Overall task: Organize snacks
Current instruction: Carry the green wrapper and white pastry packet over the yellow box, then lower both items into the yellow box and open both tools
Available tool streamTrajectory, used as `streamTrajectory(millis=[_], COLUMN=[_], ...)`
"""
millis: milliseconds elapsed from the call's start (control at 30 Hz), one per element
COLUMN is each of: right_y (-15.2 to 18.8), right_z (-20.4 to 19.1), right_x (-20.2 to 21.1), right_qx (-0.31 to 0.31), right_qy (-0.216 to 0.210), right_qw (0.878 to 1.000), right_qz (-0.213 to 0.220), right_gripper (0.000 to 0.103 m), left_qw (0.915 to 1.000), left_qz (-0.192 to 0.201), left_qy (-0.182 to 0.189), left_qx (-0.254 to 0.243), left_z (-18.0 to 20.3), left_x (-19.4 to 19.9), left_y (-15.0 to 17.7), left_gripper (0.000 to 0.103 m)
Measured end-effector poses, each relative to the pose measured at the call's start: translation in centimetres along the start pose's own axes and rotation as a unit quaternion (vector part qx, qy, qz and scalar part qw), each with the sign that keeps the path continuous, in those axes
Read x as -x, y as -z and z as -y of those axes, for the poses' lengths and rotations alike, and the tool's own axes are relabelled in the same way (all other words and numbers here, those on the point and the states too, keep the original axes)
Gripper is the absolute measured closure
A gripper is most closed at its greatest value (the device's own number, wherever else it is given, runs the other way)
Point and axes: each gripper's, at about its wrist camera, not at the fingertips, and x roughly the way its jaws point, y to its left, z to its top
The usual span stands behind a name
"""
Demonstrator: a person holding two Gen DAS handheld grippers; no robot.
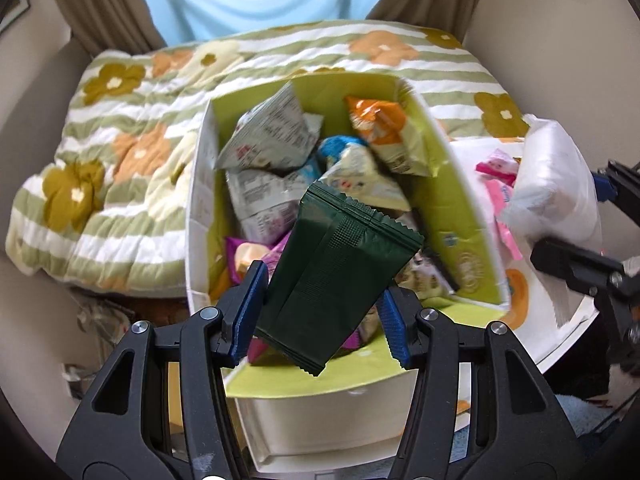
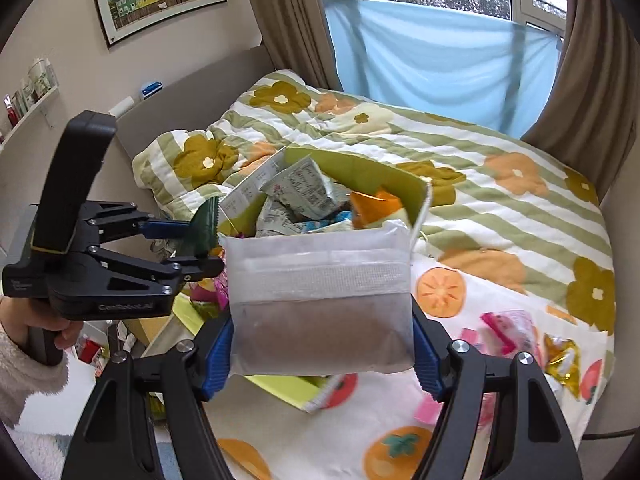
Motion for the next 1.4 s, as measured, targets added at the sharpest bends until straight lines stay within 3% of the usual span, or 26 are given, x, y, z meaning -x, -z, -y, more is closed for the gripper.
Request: streamTrajectory(millis=[300, 367, 433, 467, 667, 1067, 1100, 1200, 1400], right_y=[0.4, 0.5, 0.7, 0.7, 1.0, 1.0, 1.1, 1.4, 2.2], right_z=[-2.8, -3.0, -3.0, -2.9, -2.7, -3.7, -3.7, -4.0, -4.1], right_x=[-4.3, -4.7, -4.9, -5.0, -5.4, -8.4, -8.5, -7.9, -7.3], right_qx=[-0.071, -0.083, -0.095, -0.099, -0.113, -0.121, -0.124, -0.116, -0.11], right_qy=[0.047, 0.055, 0.062, 0.066, 0.079, 0.058, 0.054, 0.047, 0.055], right_qw=[0.996, 0.994, 0.992, 0.992, 0.989, 0.989, 0.989, 0.992, 0.992], right_qz=[-0.035, -0.042, -0.047, -0.05, -0.057, -0.058, -0.055, -0.033, -0.022], right_gripper=[0.033, 0.033, 0.033, 0.033, 0.033, 0.031, 0.026, 0.001, 0.001], left_qw=[0.9978, 0.9974, 0.9975, 0.9978, 0.9968, 0.9958, 0.9956, 0.9951, 0.9959], left_qz=[-0.032, -0.041, -0.033, -0.019, 0.015, 0.054, 0.057, 0.061, 0.058], left_qy=[0.058, 0.057, 0.058, 0.058, 0.054, -0.032, -0.03, -0.022, -0.012], left_qx=[0.007, 0.013, 0.022, 0.028, 0.057, 0.066, 0.068, 0.074, 0.068], left_z=[-3.1, -3.4, -3.8, -4.1, -5.1, -6.0, -6.1, -6.4, -5.8], left_x=[-3.2, -3.7, -3.6, -3.2, -1.5, -0.1, 0.0, 0.1, 0.0], left_y=[1.3, 1.6, 2.1, 2.4, 4.0, 4.6, 4.6, 4.6, 5.1], left_gripper=[0.052, 0.039, 0.004, 0.0, 0.001, 0.001, 0.001, 0.001, 0.001])
